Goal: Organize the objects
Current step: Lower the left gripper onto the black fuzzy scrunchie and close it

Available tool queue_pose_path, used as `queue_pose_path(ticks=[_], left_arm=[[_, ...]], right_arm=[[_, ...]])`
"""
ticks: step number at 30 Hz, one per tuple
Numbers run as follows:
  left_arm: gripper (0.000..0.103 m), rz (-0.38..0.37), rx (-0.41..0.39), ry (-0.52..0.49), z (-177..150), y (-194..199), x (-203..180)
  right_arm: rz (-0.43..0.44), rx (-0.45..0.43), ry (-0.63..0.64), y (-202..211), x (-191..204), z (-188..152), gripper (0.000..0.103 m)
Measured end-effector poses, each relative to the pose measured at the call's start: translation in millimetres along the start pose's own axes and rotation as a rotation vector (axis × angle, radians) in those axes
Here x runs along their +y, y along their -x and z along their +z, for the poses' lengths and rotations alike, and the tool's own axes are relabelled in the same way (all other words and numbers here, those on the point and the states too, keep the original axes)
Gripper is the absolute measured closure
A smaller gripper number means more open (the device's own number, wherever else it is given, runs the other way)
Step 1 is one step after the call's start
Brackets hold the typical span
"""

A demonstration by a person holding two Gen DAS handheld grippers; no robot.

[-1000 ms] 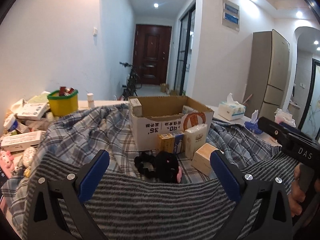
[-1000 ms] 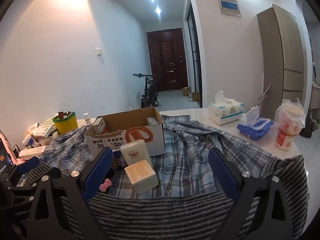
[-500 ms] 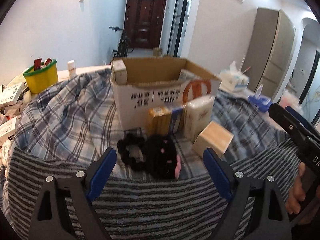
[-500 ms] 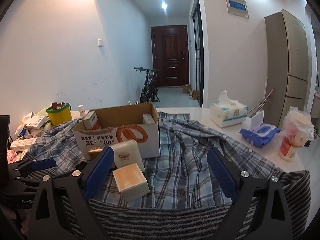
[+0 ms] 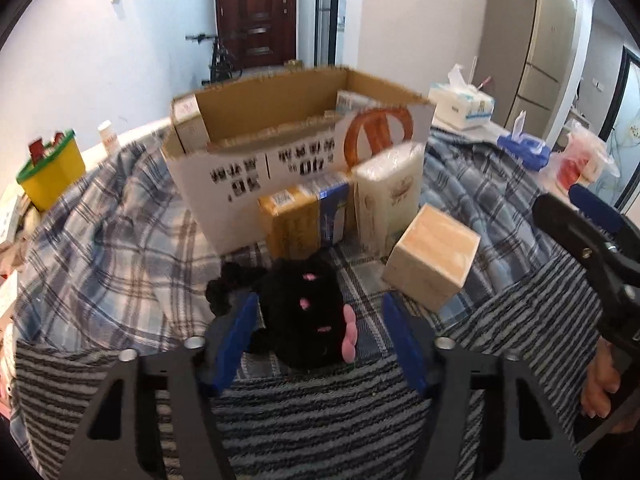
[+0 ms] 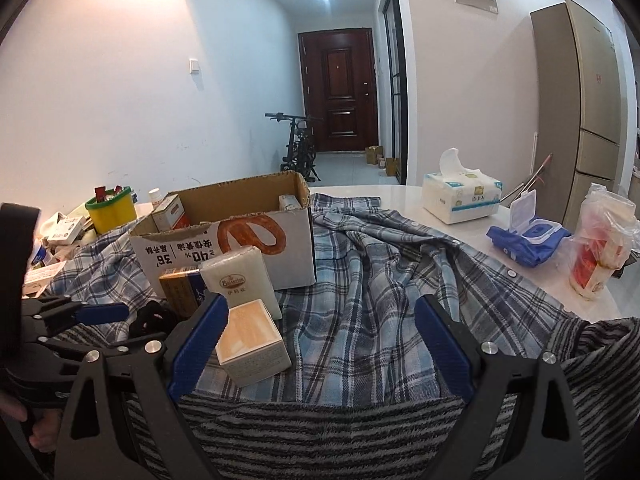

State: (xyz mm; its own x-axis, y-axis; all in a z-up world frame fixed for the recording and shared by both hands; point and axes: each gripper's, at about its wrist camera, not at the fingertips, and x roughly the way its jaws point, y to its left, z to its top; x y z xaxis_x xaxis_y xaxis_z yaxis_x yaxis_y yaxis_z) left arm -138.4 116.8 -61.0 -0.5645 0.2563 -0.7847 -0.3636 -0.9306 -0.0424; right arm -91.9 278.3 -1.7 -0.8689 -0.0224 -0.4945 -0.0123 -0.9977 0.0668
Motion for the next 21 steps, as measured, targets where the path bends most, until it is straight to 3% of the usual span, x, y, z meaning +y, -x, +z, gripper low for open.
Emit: queue_pose_path(ticks=[5, 7, 11, 16, 21], left_arm=[[0.042, 0.017, 0.045, 0.045, -0.6, -14.1, 6.5], [0.052, 0.019, 0.042, 0.061, -0.5, -14.1, 9.1], [0.06, -0.003, 0.038, 0.088, -0.6, -13.3, 13.4], [0.061, 0.007, -0.148, 0.156, -5.0, 25.8, 23.6], [0.061, 0.063, -0.322, 0.134, -18.2, 63.4, 22.9]], right_arm=[[0.0, 0.005, 0.012, -1.7, 2.0, -0.9, 0.009], [0.003, 0.007, 0.014, -2.3, 2.2, -1.4, 0.009], [0.004, 0.024, 0.013, -6.2, 2.6, -2.2, 0.009], [-0.009, 0.023, -0.001, -5.5, -0.1, -2.1, 0.012], [-0.015, 0.005, 0.002, 1.8, 0.6, 2.4, 0.014]])
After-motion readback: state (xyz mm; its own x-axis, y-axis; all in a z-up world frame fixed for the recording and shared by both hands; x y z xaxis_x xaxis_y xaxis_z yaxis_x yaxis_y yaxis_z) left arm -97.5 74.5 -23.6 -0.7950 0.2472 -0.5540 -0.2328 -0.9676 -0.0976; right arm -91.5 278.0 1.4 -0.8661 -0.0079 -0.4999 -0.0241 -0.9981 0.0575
